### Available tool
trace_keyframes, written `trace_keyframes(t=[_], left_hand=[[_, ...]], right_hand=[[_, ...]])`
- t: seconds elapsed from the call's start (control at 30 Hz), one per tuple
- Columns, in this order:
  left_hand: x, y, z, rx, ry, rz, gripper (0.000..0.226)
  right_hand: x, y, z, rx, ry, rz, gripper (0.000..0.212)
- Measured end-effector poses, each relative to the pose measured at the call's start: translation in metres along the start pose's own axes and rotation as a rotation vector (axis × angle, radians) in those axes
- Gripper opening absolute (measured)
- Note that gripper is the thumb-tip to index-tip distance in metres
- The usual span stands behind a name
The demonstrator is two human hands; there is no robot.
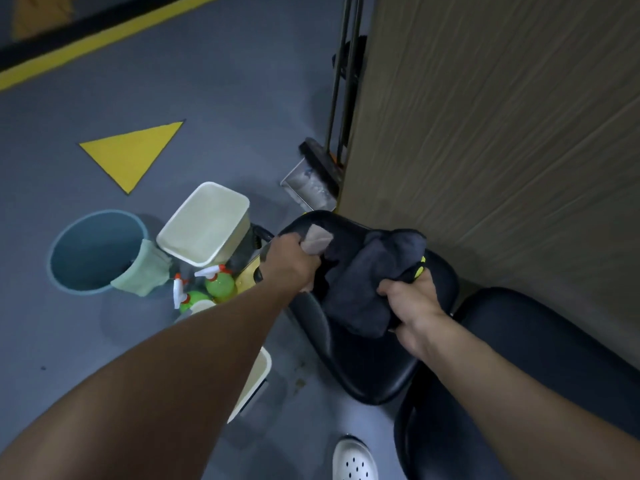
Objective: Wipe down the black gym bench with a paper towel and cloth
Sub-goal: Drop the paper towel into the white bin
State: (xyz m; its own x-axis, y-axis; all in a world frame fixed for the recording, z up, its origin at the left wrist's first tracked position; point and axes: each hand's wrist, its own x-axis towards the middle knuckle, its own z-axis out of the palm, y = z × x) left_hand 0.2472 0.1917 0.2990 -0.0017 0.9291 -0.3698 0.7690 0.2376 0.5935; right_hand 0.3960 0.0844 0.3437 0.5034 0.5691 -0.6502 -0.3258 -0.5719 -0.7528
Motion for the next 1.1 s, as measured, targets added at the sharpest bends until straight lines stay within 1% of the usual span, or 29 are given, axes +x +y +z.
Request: trace_keyframes(t=[0.1, 0.13, 0.2, 0.3, 0.33, 0.4, 0.43, 0.5, 0.53, 0.6, 0.73, 0.83, 0.87, 0.97, 1.03, 1.1], left_hand=[[-0.029, -0.020, -0.035, -0.504, -0.077, -0.003, 0.015], [-0.039, -0.027, -0.047, -0.612, -0.084, -0.007, 0.013], [-0.056, -0.047, -0.069, -0.737, -0.102, -0.065, 0.016], [-0.081, -0.099, -0.091, -0.786, -0.066, -0.257, 0.019], [-0.088, -0.118, -0.094, -0.802, -0.096, -0.272, 0.018], [-0.109, -0.157, -0.096, -0.838, -0.163, -0.242, 0.010], [-0.119, -0.176, -0.093, -0.845, -0.158, -0.246, 0.009], [-0.132, -0.214, -0.082, -0.851, -0.086, -0.290, 0.007], [-0.136, -0.232, -0.073, -0.854, -0.048, -0.311, 0.010], [-0.140, -0.267, -0.050, -0.856, -0.029, -0.323, 0.022], [-0.133, -0.318, -0.008, -0.832, -0.057, -0.248, 0.029], [-0.112, -0.351, 0.017, -0.851, -0.060, -0.244, 0.061], [-0.105, -0.364, 0.026, -0.866, -0.035, -0.234, 0.063], [-0.094, -0.392, 0.045, -0.876, 0.023, -0.157, 0.052], [-0.091, -0.404, 0.054, -0.908, 0.035, -0.083, 0.042], [-0.089, -0.412, 0.063, -0.958, 0.088, -0.050, 0.035]], right_hand=[[-0.033, 0.002, 0.016, 0.030, -0.068, -0.032, 0.043], [-0.046, 0.005, 0.023, 0.035, -0.094, -0.041, 0.044], [-0.072, 0.018, 0.037, 0.051, -0.137, -0.051, 0.044], [-0.107, 0.052, 0.066, 0.089, -0.203, -0.044, 0.043], [-0.115, 0.066, 0.075, 0.097, -0.223, -0.033, 0.042], [-0.124, 0.097, 0.092, 0.065, -0.266, -0.001, 0.040], [-0.124, 0.112, 0.099, 0.035, -0.279, 0.014, 0.039], [-0.115, 0.144, 0.110, -0.013, -0.289, 0.039, 0.035], [-0.106, 0.161, 0.114, -0.034, -0.300, 0.041, 0.033], [-0.085, 0.195, 0.118, -0.076, -0.303, 0.036, 0.032], [-0.028, 0.262, 0.131, -0.083, -0.314, -0.006, 0.034], [0.009, 0.293, 0.142, -0.064, -0.352, -0.041, 0.030], [0.022, 0.304, 0.146, -0.038, -0.378, -0.051, 0.031], [0.055, 0.337, 0.153, 0.009, -0.415, -0.032, 0.029], [0.071, 0.355, 0.154, -0.022, -0.382, -0.023, 0.028], [0.082, 0.365, 0.157, -0.032, -0.329, -0.075, 0.031]])
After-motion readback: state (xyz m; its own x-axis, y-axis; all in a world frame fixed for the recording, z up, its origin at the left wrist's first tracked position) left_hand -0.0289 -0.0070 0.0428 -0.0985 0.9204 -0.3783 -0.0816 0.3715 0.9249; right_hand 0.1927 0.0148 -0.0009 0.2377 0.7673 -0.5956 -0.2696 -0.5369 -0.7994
